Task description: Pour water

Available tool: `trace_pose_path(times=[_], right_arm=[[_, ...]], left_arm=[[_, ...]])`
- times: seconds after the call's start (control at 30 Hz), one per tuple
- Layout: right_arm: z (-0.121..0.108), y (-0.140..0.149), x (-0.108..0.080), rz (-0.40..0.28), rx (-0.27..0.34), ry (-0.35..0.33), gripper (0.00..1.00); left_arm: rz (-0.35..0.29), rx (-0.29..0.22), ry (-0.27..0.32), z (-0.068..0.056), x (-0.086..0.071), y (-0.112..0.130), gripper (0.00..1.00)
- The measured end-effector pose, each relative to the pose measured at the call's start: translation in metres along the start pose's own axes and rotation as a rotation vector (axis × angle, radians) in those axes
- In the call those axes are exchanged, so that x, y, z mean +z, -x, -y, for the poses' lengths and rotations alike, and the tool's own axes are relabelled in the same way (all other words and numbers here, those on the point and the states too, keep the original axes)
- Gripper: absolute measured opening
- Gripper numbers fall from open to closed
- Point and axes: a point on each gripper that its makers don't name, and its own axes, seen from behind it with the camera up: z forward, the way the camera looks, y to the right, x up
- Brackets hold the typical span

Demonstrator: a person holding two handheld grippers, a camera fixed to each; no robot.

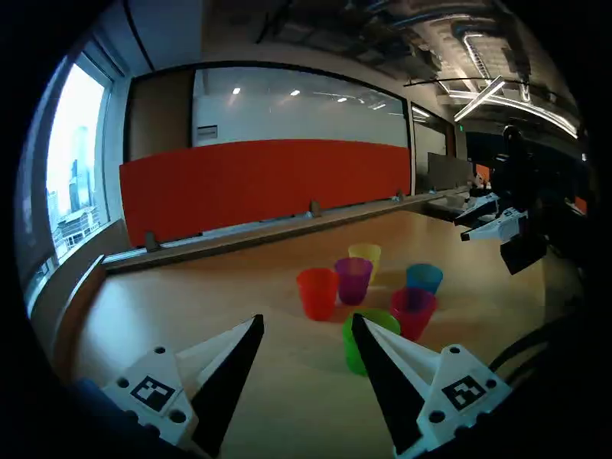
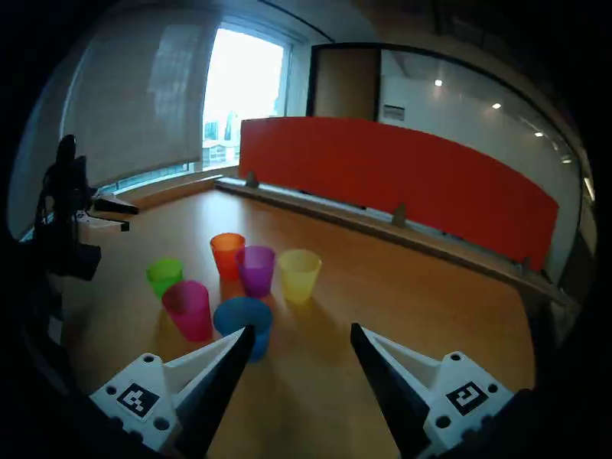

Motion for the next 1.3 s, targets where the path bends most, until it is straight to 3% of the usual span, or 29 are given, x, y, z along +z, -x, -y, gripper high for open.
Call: trace_pose_path(times=[0.6,0.8,1.0,1.3], right_arm=[[-0.049,-0.021,-0.013,-0.180,0.123,0.199,0.97],[-0.070,-0.033,-0.024,-0.254,0.143,0.316,0.97],[-0.075,-0.042,-0.036,-0.327,0.167,0.381,0.97],[-0.090,-0.038,-0.053,-0.370,0.192,0.495,0.97]], left_arm=[[-0.119,-0.053,-0.202,0.030,-0.005,-0.020,0.85],[-0.143,-0.057,-0.259,0.035,-0.009,-0.022,0.85],[-0.171,-0.064,-0.311,0.041,-0.010,-0.025,0.85],[-0.202,-0.098,-0.343,0.041,-0.012,-0.027,0.85]])
